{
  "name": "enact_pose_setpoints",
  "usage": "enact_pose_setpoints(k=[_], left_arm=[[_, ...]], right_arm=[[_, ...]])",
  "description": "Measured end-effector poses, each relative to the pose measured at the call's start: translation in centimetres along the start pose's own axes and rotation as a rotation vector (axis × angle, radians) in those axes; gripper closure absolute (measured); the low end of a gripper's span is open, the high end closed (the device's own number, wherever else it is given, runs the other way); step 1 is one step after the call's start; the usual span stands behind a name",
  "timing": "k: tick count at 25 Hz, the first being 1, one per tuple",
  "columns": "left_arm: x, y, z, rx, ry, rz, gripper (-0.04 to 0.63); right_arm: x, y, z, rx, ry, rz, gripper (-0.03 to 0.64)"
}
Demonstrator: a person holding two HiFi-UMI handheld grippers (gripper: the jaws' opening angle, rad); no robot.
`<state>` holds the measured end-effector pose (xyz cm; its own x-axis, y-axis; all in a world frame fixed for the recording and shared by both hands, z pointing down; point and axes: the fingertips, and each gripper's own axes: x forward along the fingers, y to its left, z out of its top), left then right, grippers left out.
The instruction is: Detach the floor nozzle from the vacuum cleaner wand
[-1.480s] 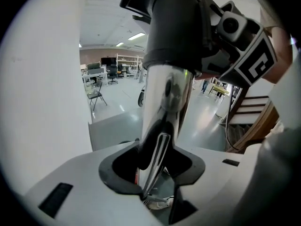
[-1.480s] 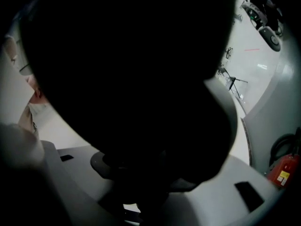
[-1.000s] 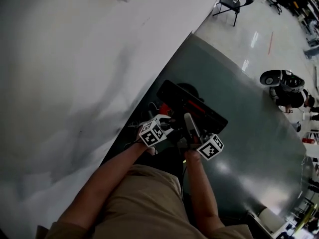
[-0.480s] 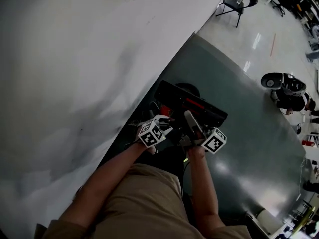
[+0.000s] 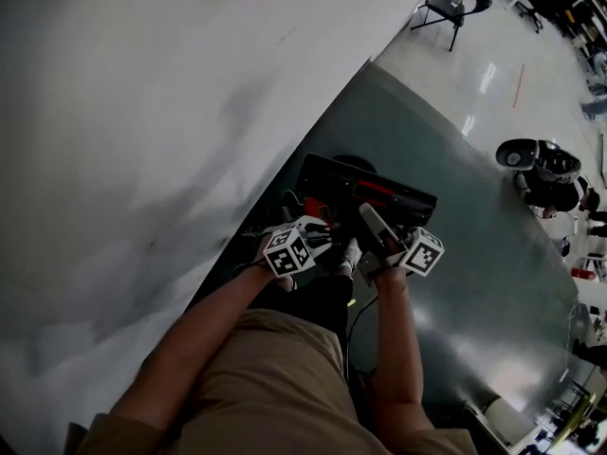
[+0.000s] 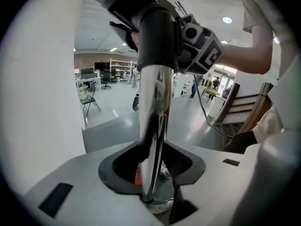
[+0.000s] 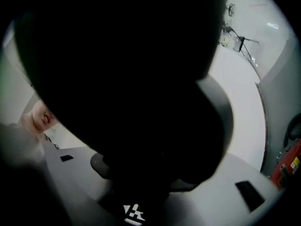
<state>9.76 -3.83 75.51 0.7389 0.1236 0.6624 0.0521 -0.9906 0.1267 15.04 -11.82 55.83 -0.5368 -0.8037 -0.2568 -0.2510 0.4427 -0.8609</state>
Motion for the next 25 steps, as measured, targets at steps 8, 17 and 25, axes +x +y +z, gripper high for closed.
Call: enact_pose_setpoints(k=[8, 17, 25], left_arm=[[-0.2, 0.2, -0.9, -0.042, 0.009, 0.004, 0.439], [-1.8, 0.2, -0.5, -0.062, -0.011, 0.001, 0.443], [-1.3, 0.8, -1.4, -0.053, -0.013, 0.014, 0.449]], right_arm=[[-0.1, -0.1, -0.3, -0.008, -0.002, -0.031, 0.368], [1.3, 0.8, 0.0, 0.006, 0.066, 0.006, 0.368], [1.0, 0.7, -0.1, -0.011, 0.023, -0.011, 0.368]])
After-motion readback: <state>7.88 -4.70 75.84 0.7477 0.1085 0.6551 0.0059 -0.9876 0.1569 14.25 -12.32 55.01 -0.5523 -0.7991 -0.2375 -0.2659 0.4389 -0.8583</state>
